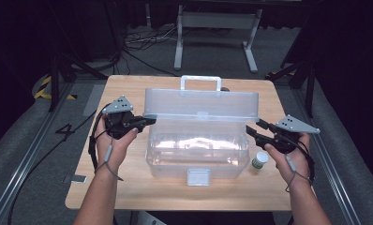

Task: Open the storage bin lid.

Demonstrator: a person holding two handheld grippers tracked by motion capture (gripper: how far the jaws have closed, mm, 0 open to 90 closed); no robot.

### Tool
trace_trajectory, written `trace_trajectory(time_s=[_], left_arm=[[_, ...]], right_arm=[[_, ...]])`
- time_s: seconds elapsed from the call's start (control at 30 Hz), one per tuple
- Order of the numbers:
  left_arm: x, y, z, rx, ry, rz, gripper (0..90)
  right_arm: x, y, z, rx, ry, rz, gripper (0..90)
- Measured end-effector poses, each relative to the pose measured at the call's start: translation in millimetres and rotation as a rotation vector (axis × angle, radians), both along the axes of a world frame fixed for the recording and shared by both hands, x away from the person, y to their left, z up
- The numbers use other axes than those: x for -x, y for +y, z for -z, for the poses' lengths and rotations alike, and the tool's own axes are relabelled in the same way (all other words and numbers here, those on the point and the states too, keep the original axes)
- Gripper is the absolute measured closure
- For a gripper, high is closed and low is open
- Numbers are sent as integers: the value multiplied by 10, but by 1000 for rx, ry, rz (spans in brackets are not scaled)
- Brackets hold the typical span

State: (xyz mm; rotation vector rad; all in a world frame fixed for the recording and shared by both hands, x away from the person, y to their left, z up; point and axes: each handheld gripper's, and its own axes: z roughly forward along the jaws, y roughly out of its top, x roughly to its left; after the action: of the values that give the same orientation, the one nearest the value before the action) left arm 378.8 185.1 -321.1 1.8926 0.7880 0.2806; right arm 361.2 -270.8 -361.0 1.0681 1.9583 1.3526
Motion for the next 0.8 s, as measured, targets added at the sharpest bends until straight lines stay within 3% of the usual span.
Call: trace_trajectory(time_s=[0.23, 0.5, 0.67, 0.8], left_arm=[[-29, 0, -17, 5, 1, 8, 900], [-36, 3, -16, 13, 4, 15, 900], [-45, 16, -13, 18, 8, 23, 900], [-43, 9, -15, 15, 9, 25, 900]], right_arm=[[-52, 128, -80, 51, -49, 64, 476], [-76, 262, -201, 69, -112, 175, 480], [-94, 323, -216, 62, -107, 202, 486], [-91, 359, -250, 82, -140, 258, 511]])
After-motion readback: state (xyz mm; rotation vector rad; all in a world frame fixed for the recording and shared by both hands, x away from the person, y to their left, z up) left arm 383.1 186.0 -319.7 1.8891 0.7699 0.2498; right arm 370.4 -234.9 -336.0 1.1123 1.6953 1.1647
